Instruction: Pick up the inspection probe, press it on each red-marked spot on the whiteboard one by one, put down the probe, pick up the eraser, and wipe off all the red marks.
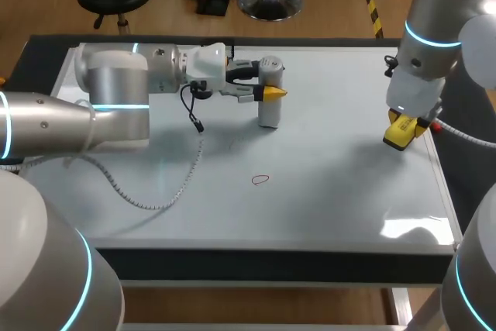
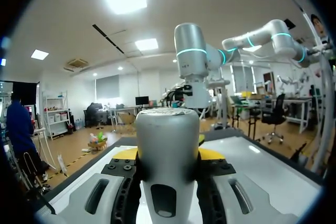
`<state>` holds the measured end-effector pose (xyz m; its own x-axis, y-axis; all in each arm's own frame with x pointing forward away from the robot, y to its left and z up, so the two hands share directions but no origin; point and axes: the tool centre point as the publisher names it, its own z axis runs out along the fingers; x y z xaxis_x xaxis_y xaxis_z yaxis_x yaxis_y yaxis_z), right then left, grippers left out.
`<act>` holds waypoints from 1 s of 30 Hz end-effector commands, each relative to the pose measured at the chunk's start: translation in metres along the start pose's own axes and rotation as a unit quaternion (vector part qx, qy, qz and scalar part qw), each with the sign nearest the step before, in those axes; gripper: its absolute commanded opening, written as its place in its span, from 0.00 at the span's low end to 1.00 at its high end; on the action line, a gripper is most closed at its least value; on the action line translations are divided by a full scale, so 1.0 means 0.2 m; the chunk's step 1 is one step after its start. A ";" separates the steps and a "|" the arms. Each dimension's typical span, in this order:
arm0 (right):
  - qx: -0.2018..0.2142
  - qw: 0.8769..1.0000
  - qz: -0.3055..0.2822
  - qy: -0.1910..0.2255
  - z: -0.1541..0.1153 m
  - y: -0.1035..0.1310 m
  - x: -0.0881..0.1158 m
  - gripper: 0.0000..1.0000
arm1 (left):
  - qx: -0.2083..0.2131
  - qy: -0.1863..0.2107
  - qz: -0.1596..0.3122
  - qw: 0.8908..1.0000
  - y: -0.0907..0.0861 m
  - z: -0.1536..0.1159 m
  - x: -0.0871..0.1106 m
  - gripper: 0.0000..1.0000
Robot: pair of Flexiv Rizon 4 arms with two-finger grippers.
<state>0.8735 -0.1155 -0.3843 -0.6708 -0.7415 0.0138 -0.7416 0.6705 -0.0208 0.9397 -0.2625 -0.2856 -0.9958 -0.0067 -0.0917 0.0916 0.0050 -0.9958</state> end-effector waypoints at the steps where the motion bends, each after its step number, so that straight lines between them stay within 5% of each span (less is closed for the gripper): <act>1: 0.001 1.000 -0.001 0.001 0.00 0.00 0.00 0.00 | 0.000 0.001 0.000 1.000 0.01 0.00 0.00 0.00; 7: 0.001 1.000 -0.001 0.001 0.00 0.00 0.00 0.00 | 0.000 0.001 0.000 1.000 0.01 0.00 0.00 0.00; 30: 0.001 1.000 -0.001 0.001 0.00 0.00 0.00 0.00 | 0.015 0.067 0.036 0.997 -0.26 0.00 -0.24 0.00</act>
<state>0.8735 -0.1154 -0.3844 -0.6708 -0.7415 0.0138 -0.7416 0.6705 -0.0208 0.9725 -0.2636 -0.2350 -0.9832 0.0823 -0.1631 0.1611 -0.0299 -0.9865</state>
